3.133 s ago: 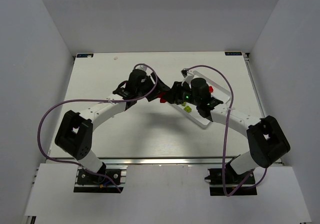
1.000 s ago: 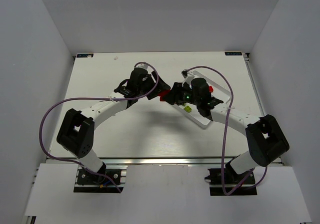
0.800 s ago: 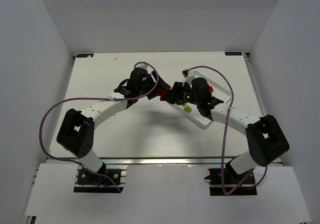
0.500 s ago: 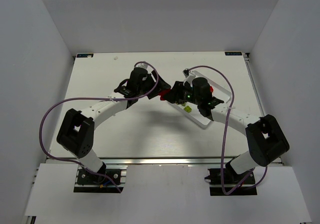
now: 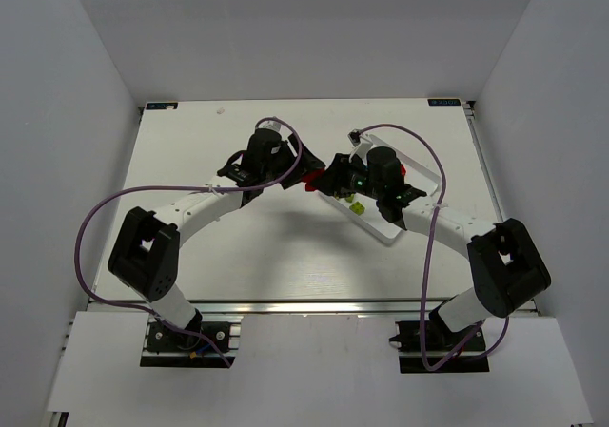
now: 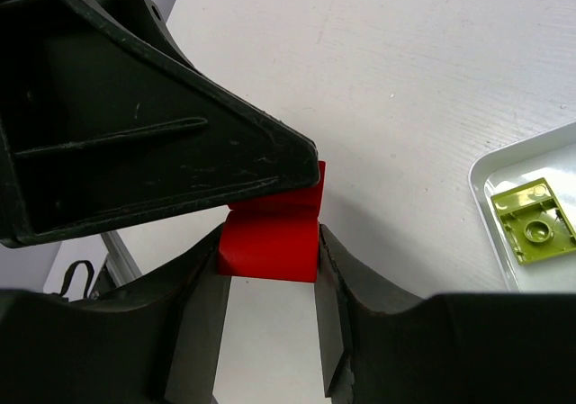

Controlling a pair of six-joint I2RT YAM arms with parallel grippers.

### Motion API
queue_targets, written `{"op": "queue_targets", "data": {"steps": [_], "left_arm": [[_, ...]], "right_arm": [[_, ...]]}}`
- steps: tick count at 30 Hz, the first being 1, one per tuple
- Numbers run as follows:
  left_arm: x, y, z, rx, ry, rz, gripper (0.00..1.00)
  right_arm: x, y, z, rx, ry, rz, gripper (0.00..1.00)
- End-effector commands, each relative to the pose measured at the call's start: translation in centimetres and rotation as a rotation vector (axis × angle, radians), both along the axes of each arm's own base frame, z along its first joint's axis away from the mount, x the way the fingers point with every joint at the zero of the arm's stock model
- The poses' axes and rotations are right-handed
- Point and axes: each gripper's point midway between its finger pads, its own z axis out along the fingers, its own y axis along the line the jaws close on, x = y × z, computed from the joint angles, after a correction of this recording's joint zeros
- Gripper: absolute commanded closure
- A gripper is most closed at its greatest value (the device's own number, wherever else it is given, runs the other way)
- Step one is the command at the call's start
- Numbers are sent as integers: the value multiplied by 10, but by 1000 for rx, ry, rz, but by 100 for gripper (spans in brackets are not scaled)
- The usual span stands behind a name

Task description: Sort the legos into containers by color

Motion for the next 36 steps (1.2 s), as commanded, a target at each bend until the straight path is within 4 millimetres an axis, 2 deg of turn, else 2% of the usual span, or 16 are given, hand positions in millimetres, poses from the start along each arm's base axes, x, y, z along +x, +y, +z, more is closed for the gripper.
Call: {"op": "queue_targets", "data": {"steps": [1, 2, 3, 7, 11, 18, 36], "left_arm": [[-2, -4, 18, -31, -33, -19, 78], [-2, -4, 18, -29, -30, -19, 78], [-1, -4, 19, -31, -34, -19, 78], [2, -2, 19, -9, -41, -8, 81], [10, 2, 25, 17, -69, 20, 81], [22, 9, 27, 64, -94, 67, 82], [28, 11, 28, 97, -101, 79, 82]], "right_arm": [[10, -4, 14, 33, -50, -33, 72], [8, -3, 14, 31, -53, -29, 77], [9, -5, 14, 30, -54, -30, 88], [2, -6, 15, 22, -56, -8, 100], [-7, -13, 9, -6, -47, -2, 100], [-19, -19, 14, -3, -61, 23, 100], [-35, -23, 14, -32, -68, 100, 100]]}}
